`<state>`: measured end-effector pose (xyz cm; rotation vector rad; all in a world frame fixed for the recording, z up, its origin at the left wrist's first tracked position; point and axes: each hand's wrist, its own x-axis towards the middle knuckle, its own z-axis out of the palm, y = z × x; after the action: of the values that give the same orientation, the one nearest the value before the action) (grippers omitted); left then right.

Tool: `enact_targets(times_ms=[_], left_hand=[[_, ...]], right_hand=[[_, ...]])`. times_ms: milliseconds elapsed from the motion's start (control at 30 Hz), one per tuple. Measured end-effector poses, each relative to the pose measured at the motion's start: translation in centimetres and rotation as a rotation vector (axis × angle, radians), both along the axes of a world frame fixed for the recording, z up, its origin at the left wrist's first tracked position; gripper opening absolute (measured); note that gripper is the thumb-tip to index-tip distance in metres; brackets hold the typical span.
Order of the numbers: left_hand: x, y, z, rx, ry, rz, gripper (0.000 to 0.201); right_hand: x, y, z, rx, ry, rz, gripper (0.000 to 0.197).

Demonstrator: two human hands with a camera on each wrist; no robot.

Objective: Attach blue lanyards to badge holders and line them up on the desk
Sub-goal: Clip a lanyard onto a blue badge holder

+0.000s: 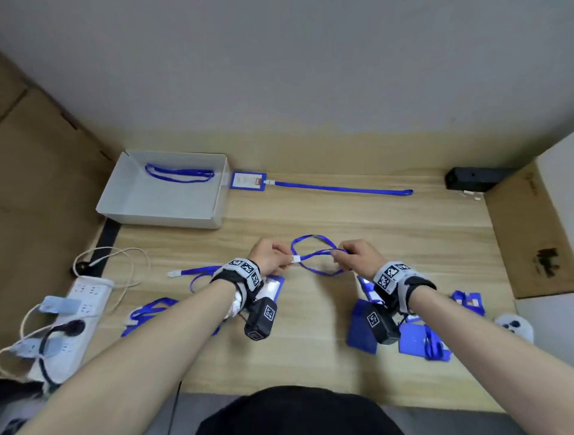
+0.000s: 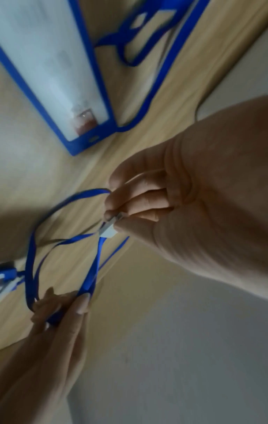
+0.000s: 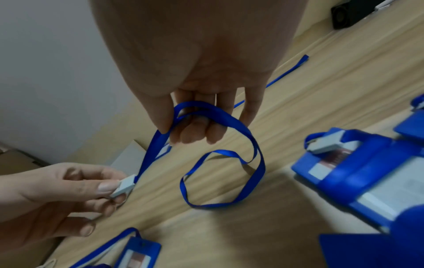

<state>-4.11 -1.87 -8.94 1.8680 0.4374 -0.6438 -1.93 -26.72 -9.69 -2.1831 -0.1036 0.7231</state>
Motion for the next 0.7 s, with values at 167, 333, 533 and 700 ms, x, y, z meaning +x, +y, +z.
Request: enact_targets(times_ms=[167,333,533,700], left_hand=[[1.2,-2.1,-3.3,0.043,0.031,0.094,0.026],[4.1,-2.8,-5.7,0.151,0.065,0.088,0.036],[5.9,-3.4,-7.9,0.199,0.121,-0.023,0.025],[6.1,-2.9,-7.9,0.194,0.124,0.005,0.009]], right_hand=[[0.5,-1.2,-2.0,-0.095,-0.011,0.050,0.031],[2.0,-1.8,-3.4,-0.212,-0.030,0.143,0.033],[3.9,-2.3,-5.0,-0.265,-0.012,0.215,0.028],[4.4,-2.5,-5.4,-0.267,-0.027,0.211,0.025]])
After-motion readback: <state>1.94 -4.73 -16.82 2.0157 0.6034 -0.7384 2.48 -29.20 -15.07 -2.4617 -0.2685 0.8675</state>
